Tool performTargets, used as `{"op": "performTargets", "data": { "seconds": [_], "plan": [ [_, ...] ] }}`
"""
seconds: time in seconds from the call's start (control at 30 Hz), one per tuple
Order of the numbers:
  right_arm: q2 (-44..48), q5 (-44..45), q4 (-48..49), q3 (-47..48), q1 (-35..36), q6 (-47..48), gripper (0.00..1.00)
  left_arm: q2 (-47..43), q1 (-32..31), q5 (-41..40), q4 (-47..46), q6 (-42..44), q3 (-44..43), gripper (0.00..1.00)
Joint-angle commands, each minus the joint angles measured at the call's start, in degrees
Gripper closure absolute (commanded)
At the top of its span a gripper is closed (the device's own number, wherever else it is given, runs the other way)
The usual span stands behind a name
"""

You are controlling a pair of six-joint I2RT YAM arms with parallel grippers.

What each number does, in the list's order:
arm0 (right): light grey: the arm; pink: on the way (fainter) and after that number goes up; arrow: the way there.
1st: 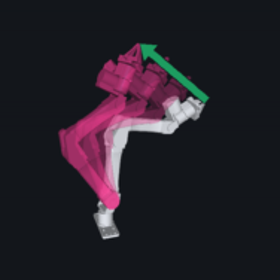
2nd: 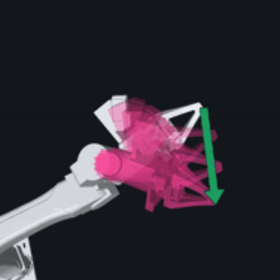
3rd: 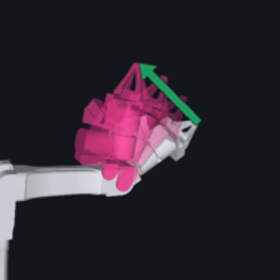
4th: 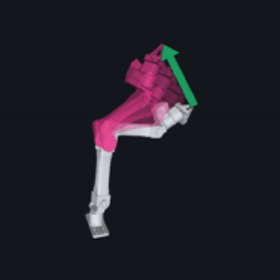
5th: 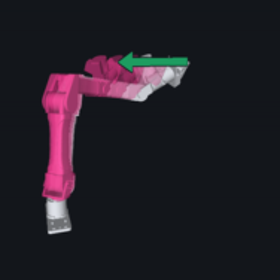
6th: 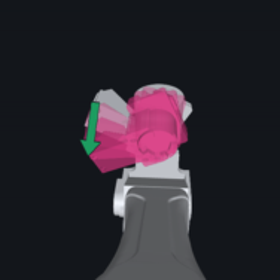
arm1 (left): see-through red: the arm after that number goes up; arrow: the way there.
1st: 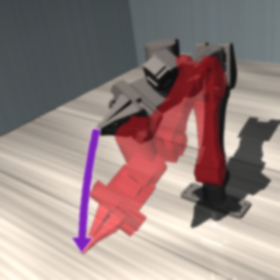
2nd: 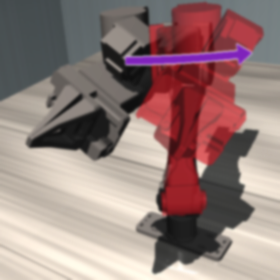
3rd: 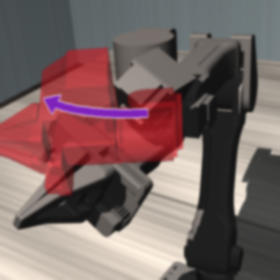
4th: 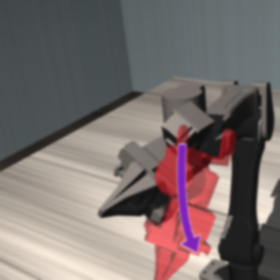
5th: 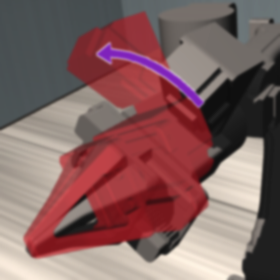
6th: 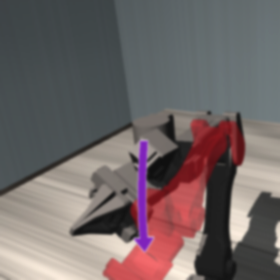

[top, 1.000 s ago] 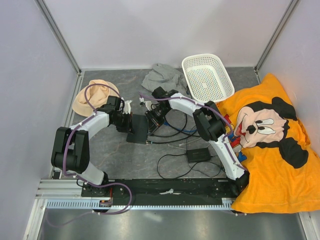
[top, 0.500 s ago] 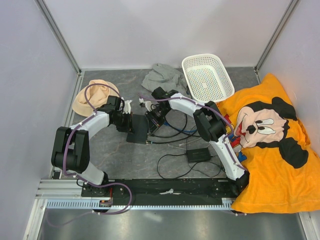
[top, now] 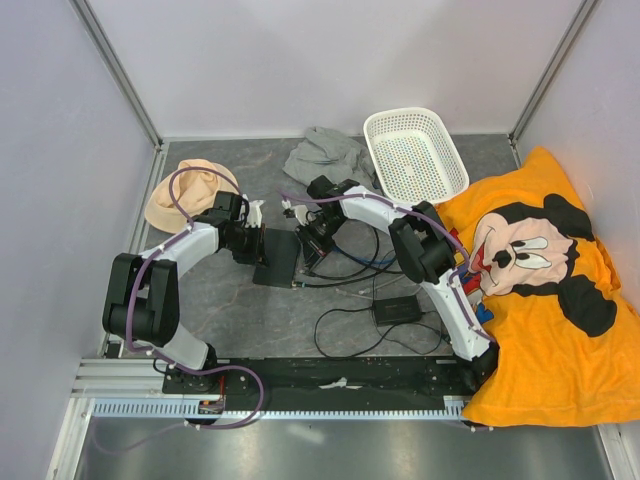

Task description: Pull the plug from the switch port

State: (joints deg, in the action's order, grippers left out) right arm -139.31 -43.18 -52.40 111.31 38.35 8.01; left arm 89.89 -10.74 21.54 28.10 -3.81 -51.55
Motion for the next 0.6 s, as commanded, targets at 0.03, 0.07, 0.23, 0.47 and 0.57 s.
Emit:
{"op": "performTargets", "data": {
  "seconds": [0.03, 0.07, 0.23, 0.47, 0.57],
  "plan": [
    [-4.0, 18.7, -2.5, 1.3, -0.2, 6.5, 1.00, 1.5, -0.2, -2.2, -0.6, -0.4, -0.1, 0.99],
    [-3.4, 19.4, -3.1, 2.8, -0.3, 7.3, 1.00, 1.5, -0.2, -2.2, -0.5, -0.4, -0.1, 0.99],
    [-0.4, 22.2, -5.6, 12.1, -2.7, 11.8, 1.00, 2.1, -0.2, -2.1, -0.3, -0.5, -0.4, 0.99],
    [0.3, 27.2, -9.3, 13.5, -9.3, 12.7, 1.00, 3.7, -0.2, -1.9, -0.1, -0.8, -2.5, 0.98],
    [1.8, 28.1, -9.3, 11.0, -12.4, 12.7, 1.00, 4.0, -0.2, -1.9, -0.1, -0.8, -2.9, 0.98]
  ]
}}
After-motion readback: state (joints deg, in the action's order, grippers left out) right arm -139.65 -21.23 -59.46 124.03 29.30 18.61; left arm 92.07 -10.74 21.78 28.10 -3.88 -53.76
